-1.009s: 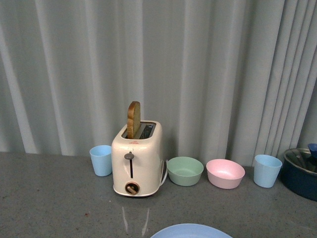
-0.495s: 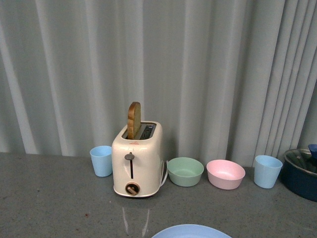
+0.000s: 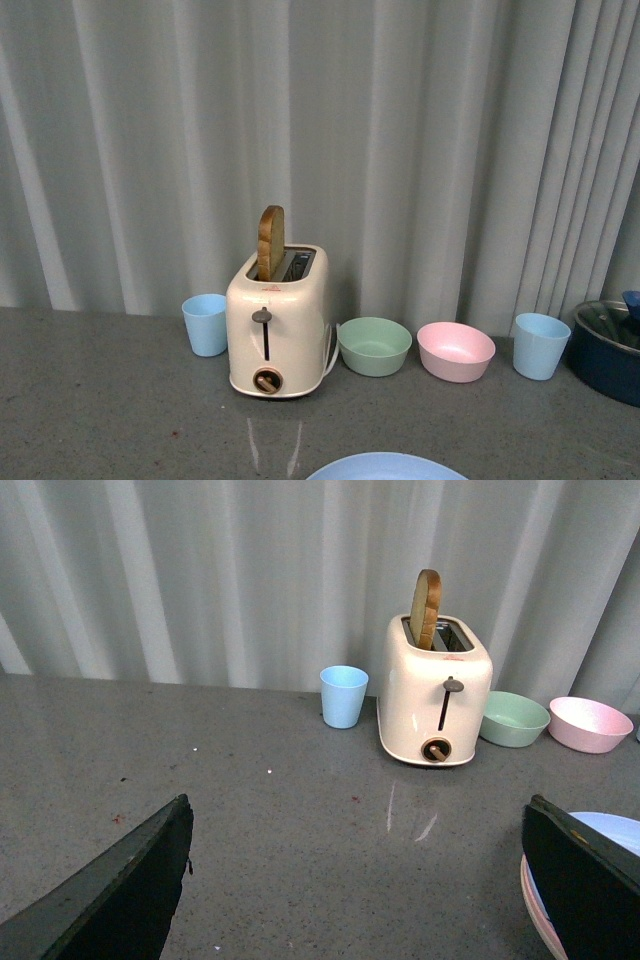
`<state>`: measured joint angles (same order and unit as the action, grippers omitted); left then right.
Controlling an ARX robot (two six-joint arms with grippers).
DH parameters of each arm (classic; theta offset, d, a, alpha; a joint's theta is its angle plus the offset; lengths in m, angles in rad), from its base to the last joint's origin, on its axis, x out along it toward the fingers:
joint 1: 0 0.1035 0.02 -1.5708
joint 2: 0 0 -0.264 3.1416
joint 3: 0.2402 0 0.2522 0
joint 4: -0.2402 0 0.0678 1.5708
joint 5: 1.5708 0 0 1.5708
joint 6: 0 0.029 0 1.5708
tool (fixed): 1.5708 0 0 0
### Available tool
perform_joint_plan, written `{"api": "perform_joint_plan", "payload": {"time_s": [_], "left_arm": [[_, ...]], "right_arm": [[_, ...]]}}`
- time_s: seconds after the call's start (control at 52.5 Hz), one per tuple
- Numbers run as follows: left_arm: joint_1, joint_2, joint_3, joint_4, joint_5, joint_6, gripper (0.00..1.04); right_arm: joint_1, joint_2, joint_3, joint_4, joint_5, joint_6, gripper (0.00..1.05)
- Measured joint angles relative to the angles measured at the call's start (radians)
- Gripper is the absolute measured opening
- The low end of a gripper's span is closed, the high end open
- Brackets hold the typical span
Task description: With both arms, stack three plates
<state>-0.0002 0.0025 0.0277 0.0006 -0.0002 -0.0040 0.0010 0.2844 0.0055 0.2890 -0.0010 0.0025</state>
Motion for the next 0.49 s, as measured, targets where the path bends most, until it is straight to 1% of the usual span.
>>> {"api": "perform_joint_plan", "payload": {"time_s": [0.4,0.495], "left_arm": [[0.000,0.000,0.000,0.000,0.000,0.000,0.98],[0.000,0.000,0.000,0.000,0.000,0.000,0.98]], "right_arm": [[0.000,-0.110,0.000,-0.111,0.000,0.000,0.03],[0.000,-0.221,0.001,-0.260,-0.001,-0.001,0.03]]}}
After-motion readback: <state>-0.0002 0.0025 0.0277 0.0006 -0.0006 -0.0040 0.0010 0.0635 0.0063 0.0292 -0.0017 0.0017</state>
